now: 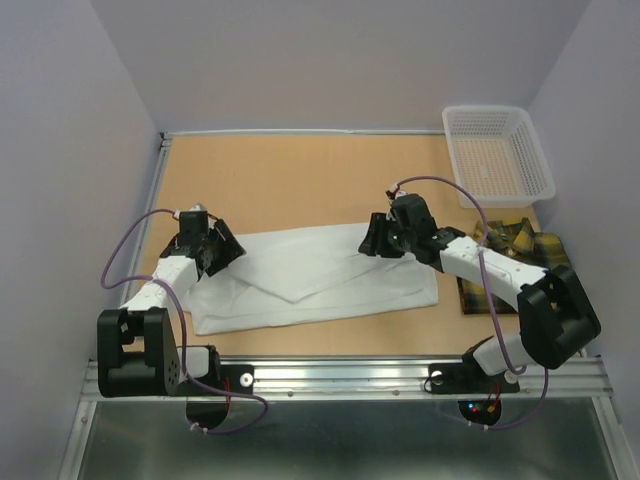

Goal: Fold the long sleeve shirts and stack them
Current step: Fold the shirt

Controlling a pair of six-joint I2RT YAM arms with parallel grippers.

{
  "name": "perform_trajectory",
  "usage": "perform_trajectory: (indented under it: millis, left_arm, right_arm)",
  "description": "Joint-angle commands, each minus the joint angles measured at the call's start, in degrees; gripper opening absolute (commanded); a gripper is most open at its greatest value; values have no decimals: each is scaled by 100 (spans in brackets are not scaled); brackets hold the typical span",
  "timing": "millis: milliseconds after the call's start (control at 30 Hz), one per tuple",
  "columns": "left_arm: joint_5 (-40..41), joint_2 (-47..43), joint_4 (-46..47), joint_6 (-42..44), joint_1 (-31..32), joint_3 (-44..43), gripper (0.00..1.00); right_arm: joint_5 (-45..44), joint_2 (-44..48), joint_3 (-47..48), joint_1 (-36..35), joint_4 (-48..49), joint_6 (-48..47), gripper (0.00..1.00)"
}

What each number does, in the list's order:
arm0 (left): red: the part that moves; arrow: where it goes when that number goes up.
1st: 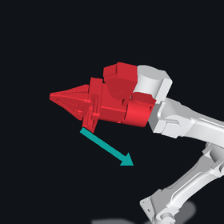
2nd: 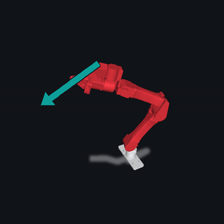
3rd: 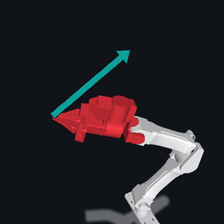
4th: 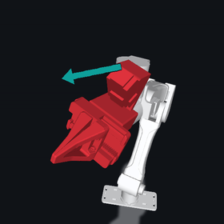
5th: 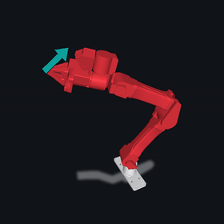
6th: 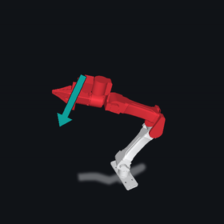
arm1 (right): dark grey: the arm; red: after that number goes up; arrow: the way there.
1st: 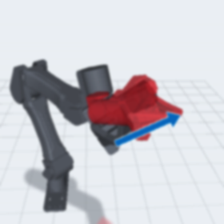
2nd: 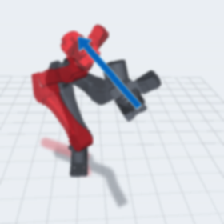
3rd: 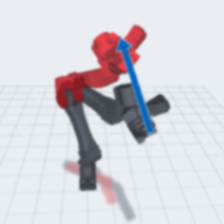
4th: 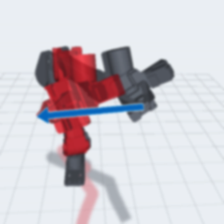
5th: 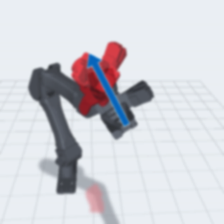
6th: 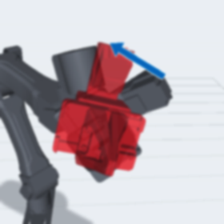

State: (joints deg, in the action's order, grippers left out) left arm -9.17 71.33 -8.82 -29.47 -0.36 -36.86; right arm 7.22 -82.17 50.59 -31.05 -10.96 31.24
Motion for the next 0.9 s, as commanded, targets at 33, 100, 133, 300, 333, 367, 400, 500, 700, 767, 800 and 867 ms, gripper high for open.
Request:
perform_trajectory:
  millis: [33, 100, 133, 300, 333, 367, 400, 500, 700, 767, 800, 867]
  left_arm:
    - [608, 83, 100, -304, 18, 232, 69]
    - [705, 118, 74, -375, 18, 284, 68]
    - [749, 144, 82, -392, 27, 294, 67]
    - [855, 223, 73, -621, -8, 504, 66]
    - [873, 215, 73, -699, -43, 574, 66]
    - [873, 206, 82, -717, -52, 601, 66]
    - [873, 223, 91, -752, -78, 619, 66]
    - [873, 363, 170, -753, -166, 575, 66]
    - [741, 1250, 380, -682, -280, -92, 66]
    - [741, 1418, 477, -682, -280, -461, 66]
    - [741, 1575, 582, -682, -280, -741, 66]
    - [741, 1787, 627, -682, -280, -1102, 66]
  right_arm:
    - [148, -61, -558, 55, 1262, 136, 50]
    - [139, -167, -813, 204, 1526, 136, 49]
    - [139, -255, -875, 274, 1692, 154, 48]
    - [192, -659, -1235, 784, 2036, 277, 44]
    - [192, -686, -1262, 845, 2054, 286, 44]
    - [200, -712, -1288, 889, 2072, 277, 44]
    - [192, -739, -1332, 986, 2089, 277, 44]
    - [61, -774, -1376, 1136, 2089, 277, 44]
    - [-89, -915, -1289, 1329, 2089, 163, 44]
    - [-116, -845, -1227, 1364, 2072, 110, 44]
    - [-90, -801, -1192, 1382, 2054, 14, 44]
    - [7, -704, -1087, 1391, 1941, -127, 45]
